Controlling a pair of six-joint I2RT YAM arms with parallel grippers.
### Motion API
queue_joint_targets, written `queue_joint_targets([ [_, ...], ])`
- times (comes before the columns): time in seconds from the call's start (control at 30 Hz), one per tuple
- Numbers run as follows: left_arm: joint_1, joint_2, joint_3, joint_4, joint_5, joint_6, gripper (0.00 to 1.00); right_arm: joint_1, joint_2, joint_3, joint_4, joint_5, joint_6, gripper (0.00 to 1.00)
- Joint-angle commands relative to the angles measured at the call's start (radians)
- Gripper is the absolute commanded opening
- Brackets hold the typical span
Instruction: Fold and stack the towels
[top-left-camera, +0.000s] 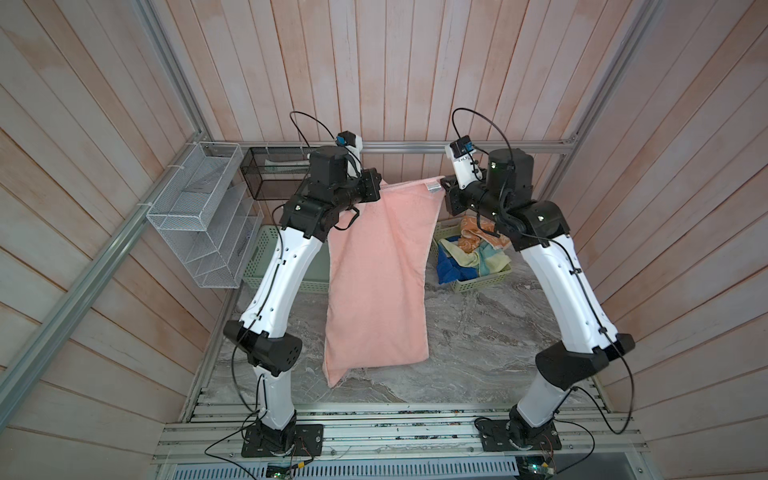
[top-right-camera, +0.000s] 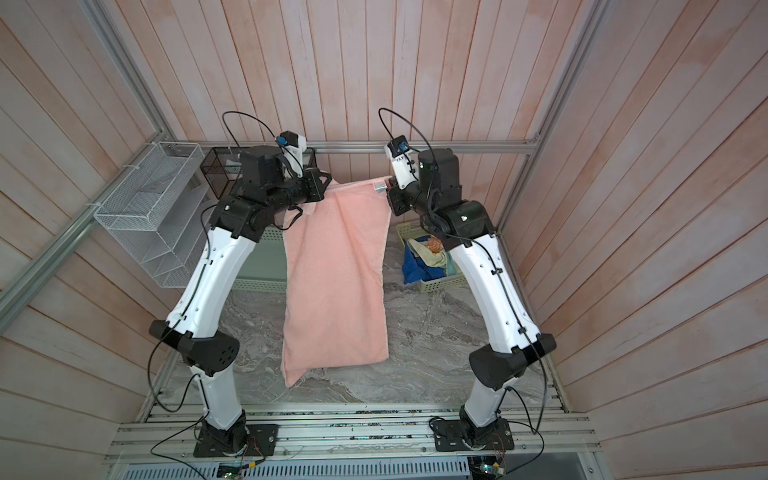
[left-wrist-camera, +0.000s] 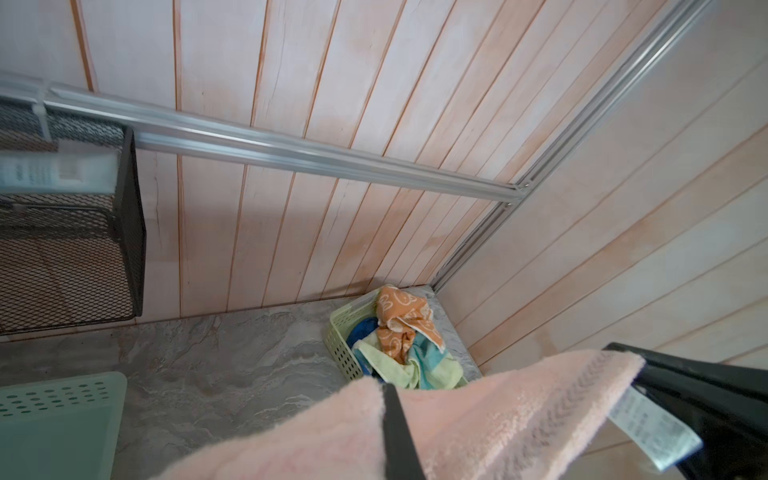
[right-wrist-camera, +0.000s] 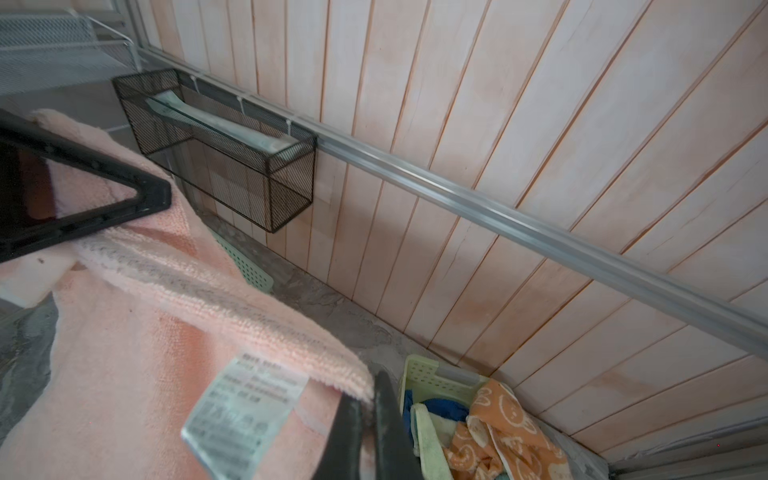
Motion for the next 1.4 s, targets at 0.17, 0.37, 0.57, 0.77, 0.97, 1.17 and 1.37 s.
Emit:
queue_joint_targets([
  [0.17, 0.108, 0.419, 0.134, 0.218, -0.042, 0.021, 0.39, -0.144, 0.461, 0.182, 0.181, -0.037, 0.033, 0.03],
  [0.37, 0.119, 0.441, 0.025, 0.257, 0.001, 0.016, 0.59, -0.131, 0.688, 0.455, -0.019, -0.013, 0.041, 0.44],
  [0.57, 0.118, 0.201, -0.382, 0.412, 0.027, 0.043, 0.59, -0.103, 0.427, -0.017, 0.126, -0.008, 0.054, 0.47],
  [0.77, 0.031, -0.043, -0.742, 0.477, 0.027, 0.229, 0.57, -0.088, 0.107, -0.519, 0.301, -0.080, 0.154, 0.48],
  [0.97, -0.258, -0.314, -1.236, 0.595, -0.130, 0.549, 0.63, -0.086, -0.151, -0.958, 0.376, -0.141, 0.255, 0.48],
  [1.17, -0.583, -0.374, -1.492, 0.589, -0.274, 0.645, 0.79, -0.087, -0.310, -1.266, 0.417, -0.183, 0.326, 0.48],
  [1.37, -0.667, -0.199, -1.454, 0.587, -0.401, 0.570, 0.79, -0.087, -0.401, -1.439, 0.457, -0.240, 0.406, 0.48],
])
